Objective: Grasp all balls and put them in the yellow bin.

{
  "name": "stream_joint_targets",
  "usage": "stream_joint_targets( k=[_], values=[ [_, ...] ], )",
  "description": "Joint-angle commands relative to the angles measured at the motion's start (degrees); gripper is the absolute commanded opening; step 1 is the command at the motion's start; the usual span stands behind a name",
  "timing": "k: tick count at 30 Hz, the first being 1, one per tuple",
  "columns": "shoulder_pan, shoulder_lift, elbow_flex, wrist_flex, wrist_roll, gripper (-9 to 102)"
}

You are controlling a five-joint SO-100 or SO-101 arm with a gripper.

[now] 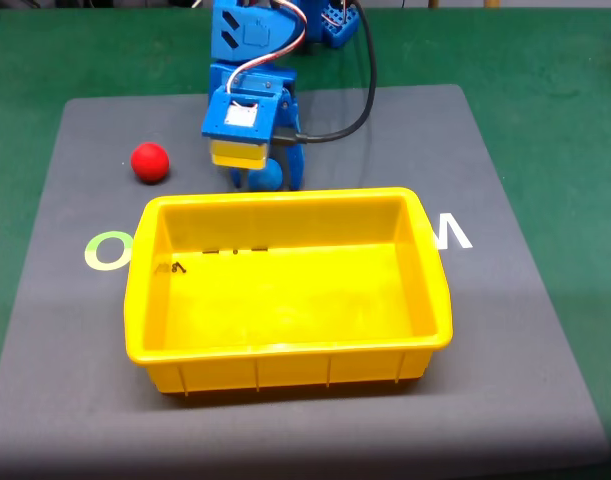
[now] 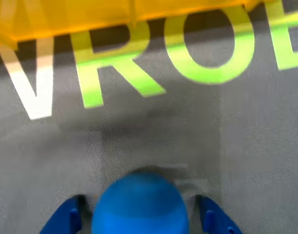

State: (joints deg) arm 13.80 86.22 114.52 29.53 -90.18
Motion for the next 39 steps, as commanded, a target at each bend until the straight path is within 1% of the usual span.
stream_joint_targets(
  k=[1, 7, 11, 13, 16, 17, 22, 26, 31, 33, 39],
  values=[
    [-0.3, 0.4, -4.3, -2.0, 1.1, 26],
    [-0.8, -0.4, -4.4, -2.7, 1.5, 24],
    [-1.0, -0.6, -4.4, -2.7, 1.7, 19],
    [-1.1, -0.7, -4.4, -2.7, 1.8, 14],
    [-1.3, -0.9, -4.4, -2.8, 1.8, 2],
    [-1.4, -0.9, -4.4, -2.8, 1.9, 0],
    [-1.5, 1.1, -4.4, -2.7, 2.0, 0],
    [-1.8, 7.2, -5.4, -2.3, 2.1, 0],
    [-2.6, 11.9, -16.4, 1.2, 5.0, 0],
    [-3.3, 10.3, -23.4, 2.8, 6.9, 0],
    [-5.8, 0.6, -38.8, 2.1, 9.8, 0]
  ],
)
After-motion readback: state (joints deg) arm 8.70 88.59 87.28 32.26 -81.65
